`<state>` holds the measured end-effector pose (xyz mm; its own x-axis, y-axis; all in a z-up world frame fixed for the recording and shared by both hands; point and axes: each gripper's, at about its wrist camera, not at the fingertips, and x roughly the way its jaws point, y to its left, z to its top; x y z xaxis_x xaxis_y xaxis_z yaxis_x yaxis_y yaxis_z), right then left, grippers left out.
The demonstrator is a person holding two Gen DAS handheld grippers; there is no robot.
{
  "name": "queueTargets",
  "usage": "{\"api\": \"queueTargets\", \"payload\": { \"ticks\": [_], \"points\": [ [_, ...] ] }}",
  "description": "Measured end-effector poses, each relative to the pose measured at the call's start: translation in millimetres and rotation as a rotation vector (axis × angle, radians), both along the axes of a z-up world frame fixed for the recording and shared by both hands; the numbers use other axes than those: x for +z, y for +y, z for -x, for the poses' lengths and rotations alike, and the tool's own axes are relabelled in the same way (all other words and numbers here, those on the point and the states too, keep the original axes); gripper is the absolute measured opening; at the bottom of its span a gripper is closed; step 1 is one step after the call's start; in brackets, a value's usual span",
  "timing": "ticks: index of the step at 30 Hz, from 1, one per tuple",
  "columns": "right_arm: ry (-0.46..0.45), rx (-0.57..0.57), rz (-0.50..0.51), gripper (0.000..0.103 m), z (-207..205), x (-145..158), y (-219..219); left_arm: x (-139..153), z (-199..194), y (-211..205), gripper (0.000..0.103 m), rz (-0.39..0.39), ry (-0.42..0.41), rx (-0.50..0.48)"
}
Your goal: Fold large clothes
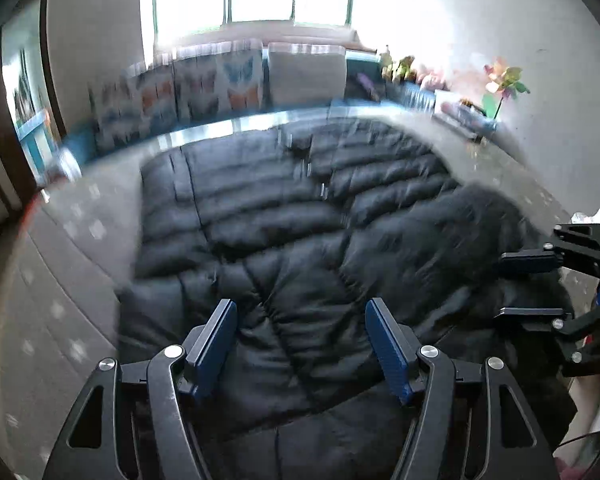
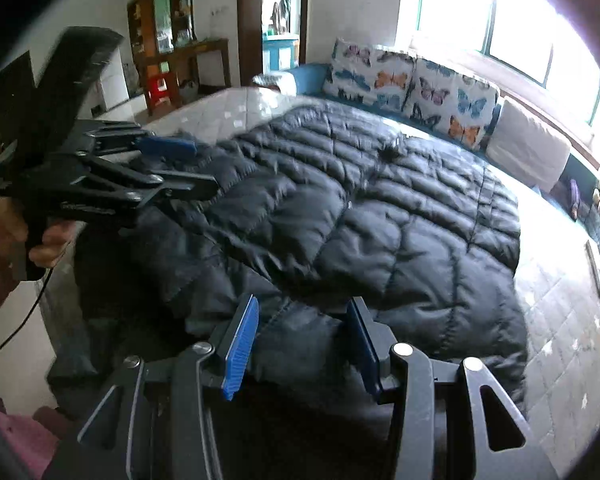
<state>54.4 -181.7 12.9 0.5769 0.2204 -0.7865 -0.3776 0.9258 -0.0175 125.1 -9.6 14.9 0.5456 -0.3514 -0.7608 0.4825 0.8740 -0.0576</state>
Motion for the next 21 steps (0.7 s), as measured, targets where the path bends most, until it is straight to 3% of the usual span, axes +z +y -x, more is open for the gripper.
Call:
{"api": "queueTargets", "payload": {
  "ticks": [7,10,15,21],
  "points": [
    [0.038,0.003,-0.004,0.051,-0.4,-33.5,-3.5,-18.0,6.8,-12.0,0.072,-0.102,-0.055,-0.015],
    [0.032,0.003,-0.023,0.051,2.0,-33.4,-5.8,-23.8,6.8,-8.9,0.073,-0.082,-0.041,-0.007],
    [0.0,0.02,-0.006,0.051,8.2,-28.6,-3.8,-27.2,8.2,-14.3,0.073,-0.129,-0.051,-0.001],
    [-0.015,0.026,-0.023,0.051,31.7,-1.8,-14.7,-27.6,6.1,-16.9,0.073,-0.145,-0.051,-0.006]
  ]
}}
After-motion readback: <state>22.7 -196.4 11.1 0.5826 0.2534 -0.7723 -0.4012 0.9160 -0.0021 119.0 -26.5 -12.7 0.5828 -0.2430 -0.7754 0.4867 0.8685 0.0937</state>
